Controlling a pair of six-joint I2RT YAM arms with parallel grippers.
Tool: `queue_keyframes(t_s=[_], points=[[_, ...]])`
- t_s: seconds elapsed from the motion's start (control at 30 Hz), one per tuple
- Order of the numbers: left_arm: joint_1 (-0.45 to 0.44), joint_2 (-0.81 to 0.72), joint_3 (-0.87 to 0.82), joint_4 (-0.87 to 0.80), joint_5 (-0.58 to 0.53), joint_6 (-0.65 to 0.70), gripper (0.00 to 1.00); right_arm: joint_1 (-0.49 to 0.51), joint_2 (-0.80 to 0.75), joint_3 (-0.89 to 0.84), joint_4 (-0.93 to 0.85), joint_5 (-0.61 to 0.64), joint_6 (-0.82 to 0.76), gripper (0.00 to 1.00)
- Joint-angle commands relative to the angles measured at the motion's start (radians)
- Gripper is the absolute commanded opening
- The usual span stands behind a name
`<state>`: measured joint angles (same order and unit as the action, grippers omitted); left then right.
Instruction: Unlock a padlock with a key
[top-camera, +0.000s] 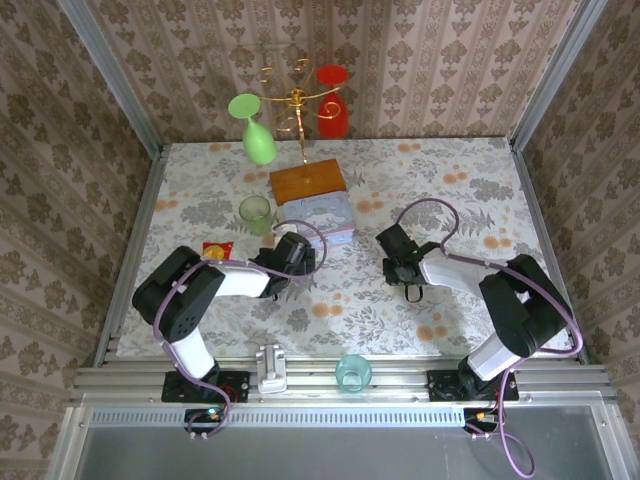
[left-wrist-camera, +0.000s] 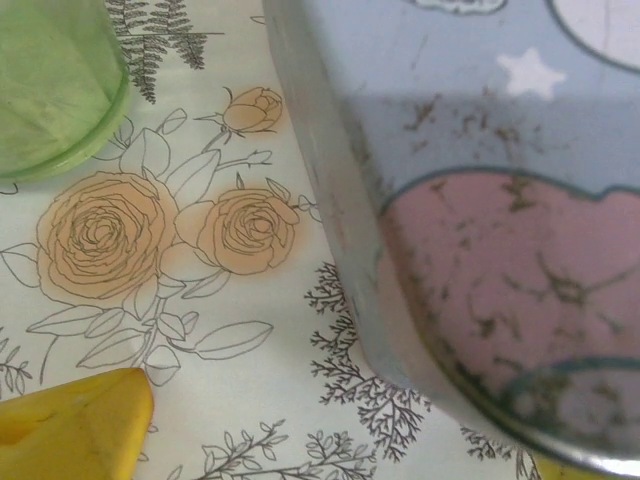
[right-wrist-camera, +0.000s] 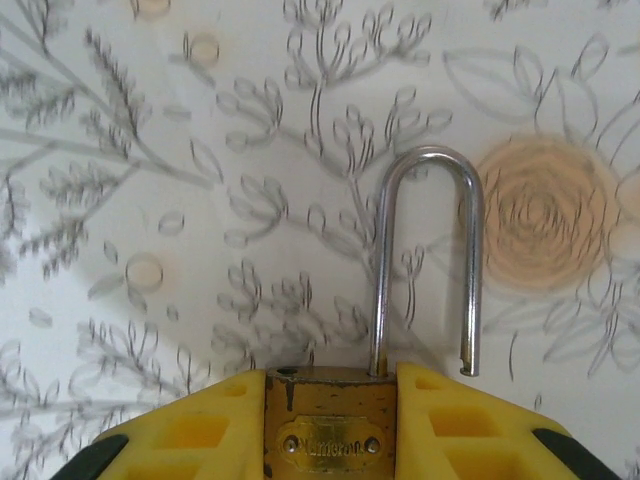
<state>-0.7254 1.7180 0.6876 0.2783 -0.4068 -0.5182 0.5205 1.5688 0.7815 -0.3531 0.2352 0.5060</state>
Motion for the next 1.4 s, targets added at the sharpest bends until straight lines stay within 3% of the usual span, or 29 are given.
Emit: queue_keyframes(t_s=[0.0, 0.23, 0.43, 0.8, 1.0, 1.1, 1.17, 1.27, 1.37], points=[[0.026, 0.009, -0.013, 0.023, 0.021, 0.022, 0.94, -0.004, -0.028, 0.03, -0.145, -0.074, -0.013, 0.31], [0.039, 0.019, -0.018, 0.041, 0.046, 0.038, 0.94, -0.024, -0.009, 0.063, -0.322, -0.05, -0.014, 0.3], [0.046, 0.013, -0.03, 0.048, 0.057, 0.04, 0.95, -0.049, 0.054, 0.092, -0.315, -0.088, -0.038, 0.35], [0.089, -0.107, -0.086, 0.029, 0.081, 0.054, 0.96, -0.039, 0.077, 0.129, -0.389, -0.042, -0.039, 0.36], [0.084, -0.19, -0.098, 0.0, 0.117, 0.103, 0.97, -0.033, -0.028, 0.083, -0.303, -0.093, -0.055, 0.53], [0.069, -0.314, -0.109, -0.074, 0.118, 0.12, 0.98, -0.031, -0.09, 0.121, -0.318, -0.096, -0.077, 0.56], [0.069, -0.439, -0.13, -0.122, 0.133, 0.142, 0.99, -0.034, -0.139, 0.151, -0.307, -0.087, -0.109, 0.67], [0.072, -0.614, -0.151, -0.196, 0.144, 0.226, 1.0, -0.049, -0.195, 0.185, -0.268, -0.014, -0.153, 0.78], [0.111, -0.751, -0.159, -0.289, 0.075, 0.325, 1.0, -0.06, -0.24, 0.164, -0.131, 0.162, -0.269, 0.87]])
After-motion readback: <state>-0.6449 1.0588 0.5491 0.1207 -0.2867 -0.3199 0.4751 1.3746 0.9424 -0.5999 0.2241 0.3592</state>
